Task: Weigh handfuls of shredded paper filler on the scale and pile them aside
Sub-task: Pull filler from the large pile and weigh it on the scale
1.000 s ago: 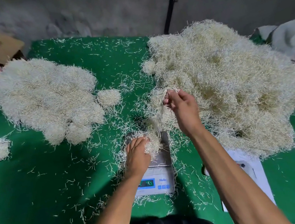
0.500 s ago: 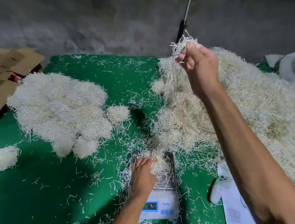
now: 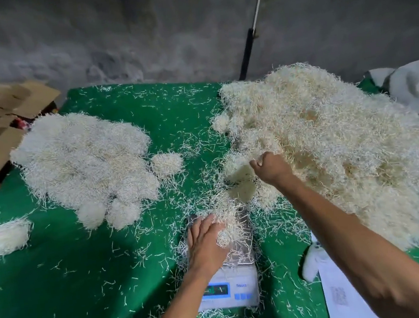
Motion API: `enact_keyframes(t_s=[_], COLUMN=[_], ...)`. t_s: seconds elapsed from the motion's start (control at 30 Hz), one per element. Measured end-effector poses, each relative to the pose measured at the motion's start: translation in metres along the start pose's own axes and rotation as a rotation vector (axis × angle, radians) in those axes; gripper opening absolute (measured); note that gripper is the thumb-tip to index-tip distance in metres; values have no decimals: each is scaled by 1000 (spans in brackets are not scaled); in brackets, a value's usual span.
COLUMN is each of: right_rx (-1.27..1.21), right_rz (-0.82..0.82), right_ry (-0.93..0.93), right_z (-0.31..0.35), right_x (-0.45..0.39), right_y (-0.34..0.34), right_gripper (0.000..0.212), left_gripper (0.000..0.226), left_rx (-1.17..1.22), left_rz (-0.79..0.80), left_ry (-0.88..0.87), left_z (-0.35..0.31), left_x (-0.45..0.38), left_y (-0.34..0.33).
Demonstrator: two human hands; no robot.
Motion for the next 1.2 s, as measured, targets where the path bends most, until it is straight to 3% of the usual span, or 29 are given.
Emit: enact_keyframes(t_s=[0.1,0.3,0.4,0.47,0.53,0.67,0.87,1.2], right_rx=[27,-305,-440,-361,-263,-103,-74,-209], right_rz=[36,-84,-48,-51,-69,-11,-37,-63], right_ry=[-34,-179,-203,-117,-65,-27,11,-23], right_z=[-22,-64,-83,-94,-107,-137,-166,-170], right_x=[17,46,52,59,71,108,172,188], right_y=[-33,-71,-79,-86,-99,-142,-195,-207], right_gripper=[30,23,16,30,30,19,50,42], left_gripper=[66,85,71,53,38,35,41,41], left_rx=[43,204,413,579,634,468,196,202], left_rz=[-4,-27,-115,-232,-369,-385,-241,-294], left_ry=[-9,-64,-41,44,206,419,221,259], left_z=[-1,-3,9,20,36,84,108,101], left_x=[3,19,31,41,50,74,109,107], left_y=[10,37,47,47,39,11,-31,-35])
Point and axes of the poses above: each hand's wrist, its own x-axis away from the middle knuckle, its own y-axis out of the back of the hand, z = x × y, the point moved 2 cm from there along -x, towards the middle knuckle, and after that the axes turned 11 degrees about -y, right-handed, at the moved point
